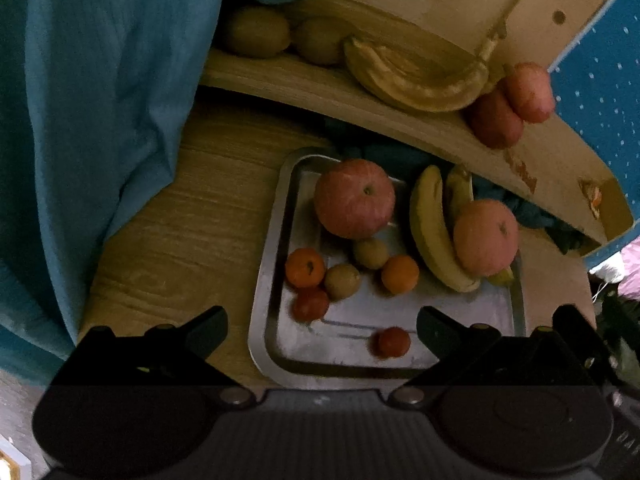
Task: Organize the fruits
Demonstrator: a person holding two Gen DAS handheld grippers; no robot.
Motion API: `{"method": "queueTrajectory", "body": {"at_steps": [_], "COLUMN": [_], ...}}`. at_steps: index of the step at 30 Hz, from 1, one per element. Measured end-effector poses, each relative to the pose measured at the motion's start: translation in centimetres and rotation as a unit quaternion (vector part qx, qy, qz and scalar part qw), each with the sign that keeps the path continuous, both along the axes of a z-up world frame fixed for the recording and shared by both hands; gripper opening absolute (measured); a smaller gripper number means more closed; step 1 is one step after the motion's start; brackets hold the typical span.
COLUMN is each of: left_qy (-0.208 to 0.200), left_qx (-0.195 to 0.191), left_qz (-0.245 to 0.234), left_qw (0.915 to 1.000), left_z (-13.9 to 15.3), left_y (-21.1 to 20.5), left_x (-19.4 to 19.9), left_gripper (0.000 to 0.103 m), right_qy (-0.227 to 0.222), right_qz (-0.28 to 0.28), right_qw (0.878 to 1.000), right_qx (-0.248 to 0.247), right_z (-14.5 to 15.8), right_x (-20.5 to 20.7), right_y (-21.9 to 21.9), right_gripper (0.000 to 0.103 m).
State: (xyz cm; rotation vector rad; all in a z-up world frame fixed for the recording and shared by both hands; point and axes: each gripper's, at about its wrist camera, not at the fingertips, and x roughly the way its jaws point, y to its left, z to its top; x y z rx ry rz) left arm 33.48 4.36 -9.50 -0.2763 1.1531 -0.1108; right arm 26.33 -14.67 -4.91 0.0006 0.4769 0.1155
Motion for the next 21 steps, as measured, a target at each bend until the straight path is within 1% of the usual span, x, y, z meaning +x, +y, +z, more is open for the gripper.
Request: {"method": "queueTrajectory", "body": {"at_steps": [5, 11, 17, 21], "left_qy": [-0.022, -0.057, -0.084, -0.103], "left_qx": [0.025, 0.049, 0.084, 0.104], "left_qz": [0.003, 0.02, 0.041, 0.045], "left_qw": [0.9994, 0.997, 0.9921, 0.9881], "left_z": [0.9, 2.4, 3.5, 4.3], "left_y": [-0.6, -1.3, -3.2, -4.8], "left_x": [-1.1, -2.7, -5.6, -8.1], "left_gripper": [0.103, 0.103, 0.103, 0.103], "right_qy": [-0.004, -0.009, -0.009, -0.011], "right_qz": [-0.006, 0.007, 0.022, 0.027], "right_qw": [1.0, 1.0, 1.0, 0.999], "right_qx": [0.005, 0.011, 0.016, 0.026], "right_z": [0.0, 0.2, 0.4, 0.8], "right_x": [-0.6, -1.7, -3.8, -5.6], "right_y": [-0.8, -2.1, -3.8, -5.3], "right_gripper": [0.102, 0.102, 0.102, 0.102]}}
